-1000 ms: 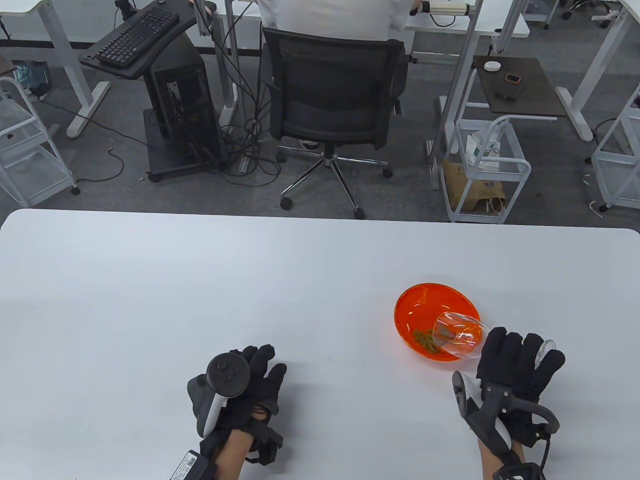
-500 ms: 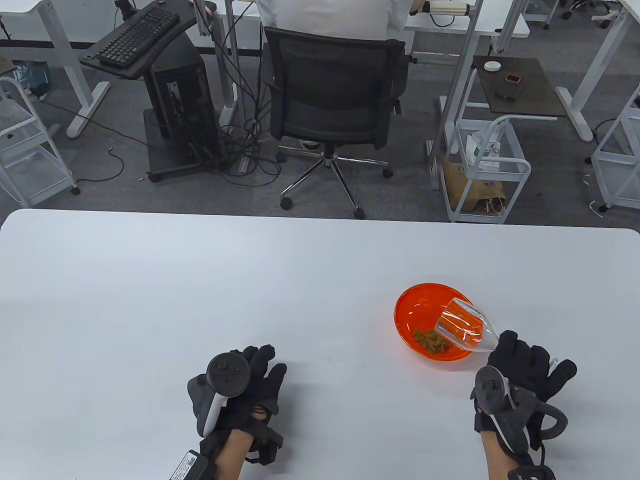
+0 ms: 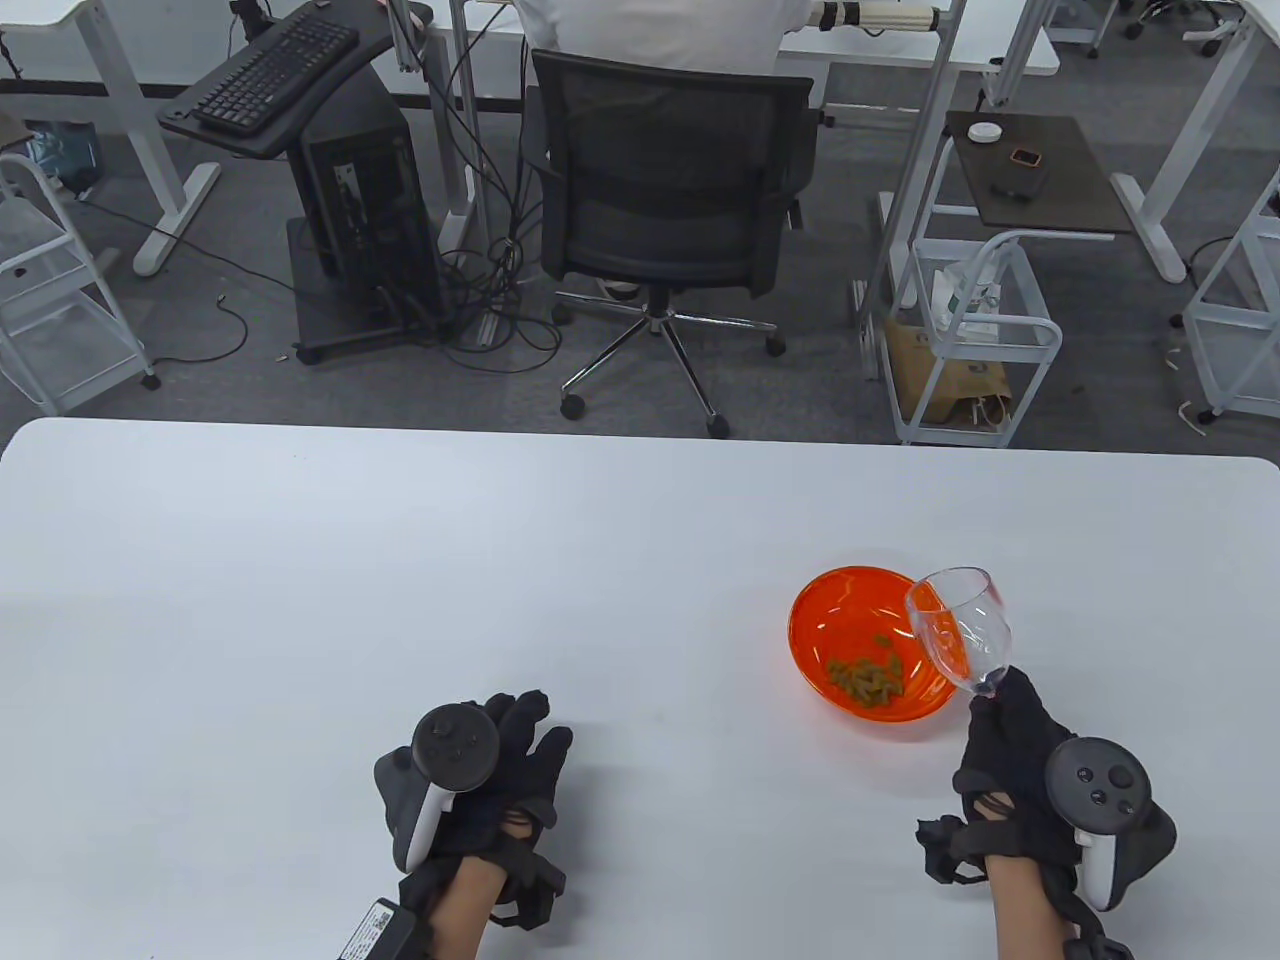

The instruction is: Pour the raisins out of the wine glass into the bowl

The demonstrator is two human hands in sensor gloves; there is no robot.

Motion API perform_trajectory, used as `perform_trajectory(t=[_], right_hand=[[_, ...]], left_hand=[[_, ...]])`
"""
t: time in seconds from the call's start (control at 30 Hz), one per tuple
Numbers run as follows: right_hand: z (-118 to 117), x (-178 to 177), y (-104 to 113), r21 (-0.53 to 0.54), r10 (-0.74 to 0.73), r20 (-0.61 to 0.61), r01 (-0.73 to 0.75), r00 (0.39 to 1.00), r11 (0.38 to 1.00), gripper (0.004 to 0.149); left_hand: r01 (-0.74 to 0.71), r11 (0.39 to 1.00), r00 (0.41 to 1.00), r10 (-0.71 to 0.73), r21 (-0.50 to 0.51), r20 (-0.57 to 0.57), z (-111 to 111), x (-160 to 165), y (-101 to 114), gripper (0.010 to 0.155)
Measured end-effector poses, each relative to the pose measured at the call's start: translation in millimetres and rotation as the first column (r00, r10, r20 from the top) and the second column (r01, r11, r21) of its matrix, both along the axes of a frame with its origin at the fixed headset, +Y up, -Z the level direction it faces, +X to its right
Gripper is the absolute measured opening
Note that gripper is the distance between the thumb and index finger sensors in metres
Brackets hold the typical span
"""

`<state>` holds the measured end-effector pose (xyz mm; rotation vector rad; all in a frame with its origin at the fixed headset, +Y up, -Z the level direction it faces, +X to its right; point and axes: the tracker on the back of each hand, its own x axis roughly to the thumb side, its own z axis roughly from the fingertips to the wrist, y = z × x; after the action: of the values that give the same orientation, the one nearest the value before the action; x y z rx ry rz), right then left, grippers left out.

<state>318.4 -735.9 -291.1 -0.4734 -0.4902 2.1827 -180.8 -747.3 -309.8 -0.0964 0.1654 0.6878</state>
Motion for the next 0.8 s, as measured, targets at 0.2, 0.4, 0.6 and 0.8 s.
perform_trajectory(t=[0.2,0.4,0.6,0.8], right_hand=[[1.1,8.4,-3.3,0.052,-0.161,-0.031,0.163,0.986,0.985,0.051],[1.1,16.2,-5.8,0.088,-0.316,-0.041,0.319,0.948,0.944,0.049],[0.5,26.8,-6.8,0.094,-0.426,0.010,0.423,0.905,0.901,0.047],[-10.0,36.0,-8.2,0.028,-0.476,0.071,0.475,0.877,0.880,0.044]], left_hand=[[-0.012,1.000,1.000,0.012,-0.006,-0.001,0.1,-0.2,-0.2,0.065],[-0.011,1.000,1.000,0.011,-0.016,0.001,-0.1,-0.2,-0.4,0.065],[-0.013,1.000,1.000,0.014,-0.025,0.015,-0.7,1.7,-0.3,0.065],[-0.029,0.999,0.999,0.030,-0.032,0.036,-2.2,4.6,-0.1,0.064]])
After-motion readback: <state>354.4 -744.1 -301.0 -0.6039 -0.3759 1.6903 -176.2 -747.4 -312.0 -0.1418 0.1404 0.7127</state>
